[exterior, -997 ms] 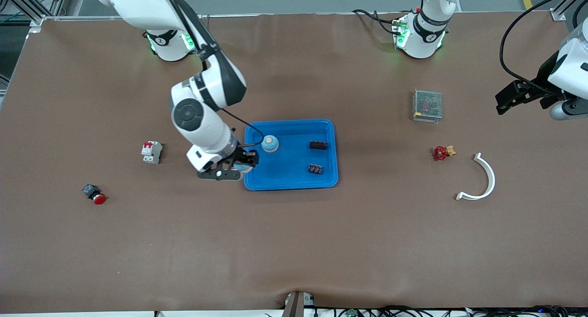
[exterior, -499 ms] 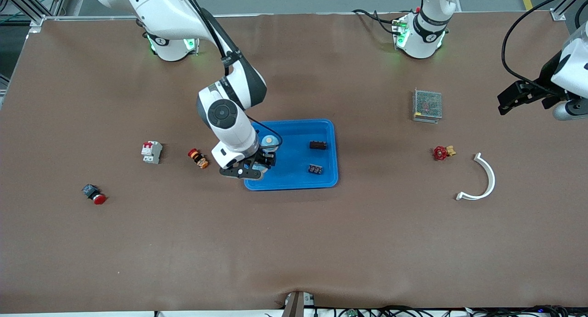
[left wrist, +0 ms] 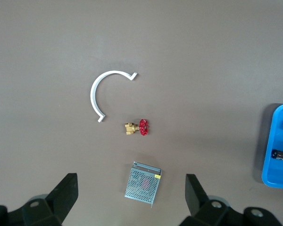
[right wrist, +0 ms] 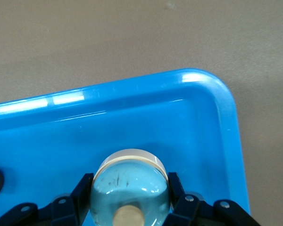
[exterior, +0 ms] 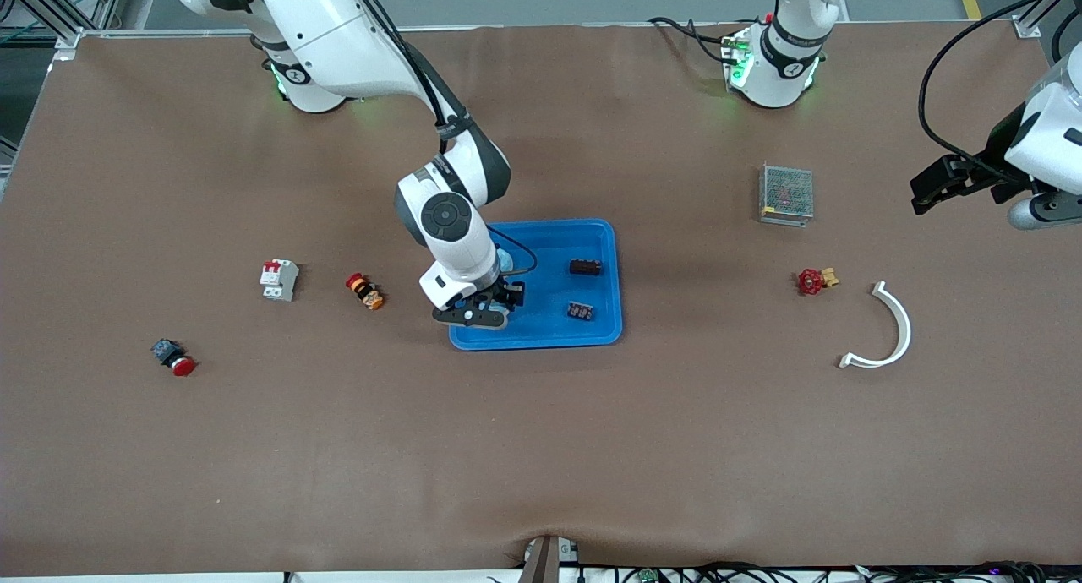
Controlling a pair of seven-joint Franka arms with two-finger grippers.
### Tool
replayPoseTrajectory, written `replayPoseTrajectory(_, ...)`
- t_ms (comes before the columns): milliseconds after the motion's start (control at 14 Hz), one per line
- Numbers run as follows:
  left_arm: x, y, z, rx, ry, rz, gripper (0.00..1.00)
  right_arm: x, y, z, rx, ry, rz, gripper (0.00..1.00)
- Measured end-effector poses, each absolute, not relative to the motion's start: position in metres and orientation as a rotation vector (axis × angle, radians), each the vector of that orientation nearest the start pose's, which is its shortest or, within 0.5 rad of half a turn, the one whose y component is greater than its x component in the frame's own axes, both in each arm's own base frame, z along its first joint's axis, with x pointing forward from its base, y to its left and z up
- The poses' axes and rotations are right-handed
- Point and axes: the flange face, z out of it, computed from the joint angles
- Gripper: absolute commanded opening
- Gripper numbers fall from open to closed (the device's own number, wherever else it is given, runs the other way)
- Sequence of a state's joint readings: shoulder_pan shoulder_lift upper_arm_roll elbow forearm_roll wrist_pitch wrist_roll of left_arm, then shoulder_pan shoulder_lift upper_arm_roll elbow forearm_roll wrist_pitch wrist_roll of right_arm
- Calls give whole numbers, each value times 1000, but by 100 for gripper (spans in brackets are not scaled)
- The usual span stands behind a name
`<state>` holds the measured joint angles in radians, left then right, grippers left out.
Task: Place electrolytic capacitor and blue bell in tray
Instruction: 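Lower the bell into the tray beside the first bell with the right gripper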
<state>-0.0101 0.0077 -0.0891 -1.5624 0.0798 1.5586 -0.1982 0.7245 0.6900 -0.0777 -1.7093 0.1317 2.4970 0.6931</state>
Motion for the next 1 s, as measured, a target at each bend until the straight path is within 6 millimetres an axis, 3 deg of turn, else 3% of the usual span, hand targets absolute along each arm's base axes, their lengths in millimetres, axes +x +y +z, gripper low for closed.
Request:
replayPoseTrajectory(499, 554, -46, 623, -3058, -151, 1, 100, 542, 415, 183, -3053, 178, -110, 52)
replayPoseTrajectory(570, 554, -46, 623, -3058, -151, 1, 100, 542, 415, 183, -3053, 177, -110, 57)
replayPoseTrajectory(641, 554, -47, 623, -3058, -151, 0, 100, 542, 415, 182, -3054, 176, -109, 83)
replayPoseTrajectory(712, 554, -47, 624, -3058, -151, 0, 100, 541, 415, 181, -3055, 175, -108, 99)
replayPoseTrajectory(997, 554, -47, 624, -3058, -151, -2, 100, 542, 416, 182, -3052, 173, -116, 100)
